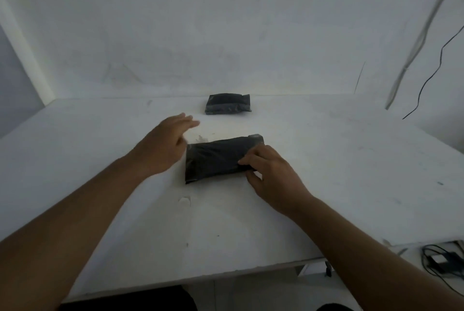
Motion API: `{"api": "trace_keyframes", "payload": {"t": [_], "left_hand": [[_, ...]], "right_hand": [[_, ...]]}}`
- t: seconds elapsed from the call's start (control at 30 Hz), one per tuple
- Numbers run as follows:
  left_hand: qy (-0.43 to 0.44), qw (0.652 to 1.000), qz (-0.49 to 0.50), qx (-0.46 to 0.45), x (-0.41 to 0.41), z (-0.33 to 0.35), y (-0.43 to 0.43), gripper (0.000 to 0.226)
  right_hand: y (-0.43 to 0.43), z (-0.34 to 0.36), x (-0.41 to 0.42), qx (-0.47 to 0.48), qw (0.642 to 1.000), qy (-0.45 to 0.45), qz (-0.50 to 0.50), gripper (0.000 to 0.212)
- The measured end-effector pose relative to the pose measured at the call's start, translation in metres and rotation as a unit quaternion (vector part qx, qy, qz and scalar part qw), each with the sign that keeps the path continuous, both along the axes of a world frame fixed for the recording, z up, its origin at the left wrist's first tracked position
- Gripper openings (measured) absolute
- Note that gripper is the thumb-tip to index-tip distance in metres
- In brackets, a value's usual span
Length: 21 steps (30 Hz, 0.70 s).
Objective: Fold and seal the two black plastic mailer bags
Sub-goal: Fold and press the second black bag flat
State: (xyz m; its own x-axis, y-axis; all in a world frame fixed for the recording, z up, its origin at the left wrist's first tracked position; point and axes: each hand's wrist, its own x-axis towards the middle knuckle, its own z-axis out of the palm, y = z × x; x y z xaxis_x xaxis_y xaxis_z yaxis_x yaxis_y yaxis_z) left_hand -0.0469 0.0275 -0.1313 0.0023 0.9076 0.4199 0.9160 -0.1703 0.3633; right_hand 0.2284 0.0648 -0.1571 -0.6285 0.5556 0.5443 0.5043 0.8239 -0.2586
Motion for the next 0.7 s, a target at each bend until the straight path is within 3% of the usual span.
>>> {"api": "trace_keyframes", "payload": {"t": [0.1, 0.2, 0.27, 0.37, 0.53, 0.6, 0.7], "left_hand": [[-0.036, 0.999, -0.021, -0.024, 0.040, 0.007, -0.002, 0.053], [0.111, 0.986, -0.022, -0.124, 0.060, -0.011, 0.002, 0.067], [0.164, 0.977, -0.019, -0.136, 0.061, -0.022, 0.003, 0.068], [0.162, 0.980, -0.022, -0.114, 0.062, -0.028, 0.004, 0.068], [0.148, 0.981, -0.026, -0.119, 0.056, -0.034, 0.006, 0.068], [0.143, 0.981, -0.035, -0.123, 0.054, -0.034, 0.005, 0.069], [0.149, 0.981, -0.047, -0.116, 0.050, -0.035, 0.006, 0.070]], "right_hand": [[-0.004, 0.006, -0.002, -0.005, 1.000, -0.002, -0.010, 0.025], [0.003, 0.017, -0.008, -0.027, 0.998, 0.034, -0.055, 0.020], [0.012, 0.024, -0.012, -0.048, 0.991, 0.063, -0.108, 0.019], [0.020, 0.028, -0.018, -0.103, 0.985, 0.047, -0.126, 0.033], [0.028, 0.006, -0.011, -0.178, 0.961, -0.154, -0.144, 0.067], [0.028, 0.008, -0.002, -0.168, 0.953, -0.149, -0.205, 0.070], [0.026, 0.017, -0.002, -0.082, 0.964, -0.060, -0.245, 0.059]]}}
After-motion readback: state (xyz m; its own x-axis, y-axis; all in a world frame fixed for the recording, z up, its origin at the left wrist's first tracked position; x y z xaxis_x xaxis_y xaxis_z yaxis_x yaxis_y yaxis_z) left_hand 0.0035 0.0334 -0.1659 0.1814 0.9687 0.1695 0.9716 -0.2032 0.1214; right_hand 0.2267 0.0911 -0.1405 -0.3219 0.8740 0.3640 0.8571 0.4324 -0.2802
